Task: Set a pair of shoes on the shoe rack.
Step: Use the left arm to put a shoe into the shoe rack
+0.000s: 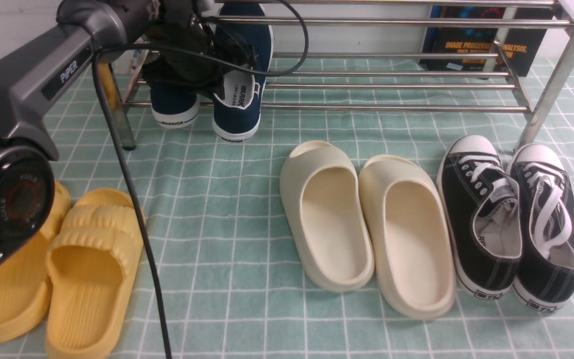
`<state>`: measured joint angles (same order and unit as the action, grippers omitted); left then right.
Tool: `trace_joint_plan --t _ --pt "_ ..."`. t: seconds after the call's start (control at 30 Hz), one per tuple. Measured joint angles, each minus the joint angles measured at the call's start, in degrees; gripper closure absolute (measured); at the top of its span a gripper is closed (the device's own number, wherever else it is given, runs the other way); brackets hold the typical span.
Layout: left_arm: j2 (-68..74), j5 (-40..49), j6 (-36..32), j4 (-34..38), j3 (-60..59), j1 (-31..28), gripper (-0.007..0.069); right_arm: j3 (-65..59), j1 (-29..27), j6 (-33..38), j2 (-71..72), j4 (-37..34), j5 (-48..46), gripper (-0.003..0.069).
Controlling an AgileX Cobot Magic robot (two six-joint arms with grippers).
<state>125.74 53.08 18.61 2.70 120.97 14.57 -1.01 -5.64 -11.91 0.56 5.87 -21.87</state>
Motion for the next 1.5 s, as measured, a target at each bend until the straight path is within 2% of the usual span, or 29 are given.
trace_joint_plan --t 0.23,0.37,0.5,0.67,0.8,1.07,1.1,1.3,1.5 --pt "0.0 -1.28 0.0 -0.88 0.2 0.0 0.0533 0.0 0.0 0.0 0.0 0.0 0.0 0.042" --pt "-0.06 -1.73 0.0 -0.76 0.58 0.0 0.0423 0.0 0.0 0.0 0.0 0.0 0.0 0.042" --pt "-0.74 -0.89 0.0 -0.63 0.58 0.0 0.0346 0.0 0.0 0.0 0.0 0.0 0.0 0.042" --pt "-2.75 0.42 0.0 -0.63 0.58 0.0 0.0334 0.0 0.0 0.0 0.0 0.0 0.0 0.042" --pt "-4.94 1.43 -0.05 -0.76 0.76 0.0 0.0354 0.0 0.0 0.0 0.0 0.0 0.0 0.042" --pt "-9.63 6.46 -0.5 -4.37 0.81 0.0 0.0491 0.0 0.0 0.0 0.0 0.0 0.0 0.042" --pt "-10.54 8.06 -0.71 -5.37 0.81 0.0 0.0527 0.0 0.0 0.0 0.0 0.0 0.0 0.042" --pt "-13.59 15.18 -4.58 -6.17 0.5 1.1 0.0638 0.0 0.0 0.0 0.0 0.0 0.0 0.042" --pt "-16.89 16.27 -6.17 -4.53 -8.19 5.94 0.0638 0.0 0.0 0.0 0.0 0.0 0.0 0.042"
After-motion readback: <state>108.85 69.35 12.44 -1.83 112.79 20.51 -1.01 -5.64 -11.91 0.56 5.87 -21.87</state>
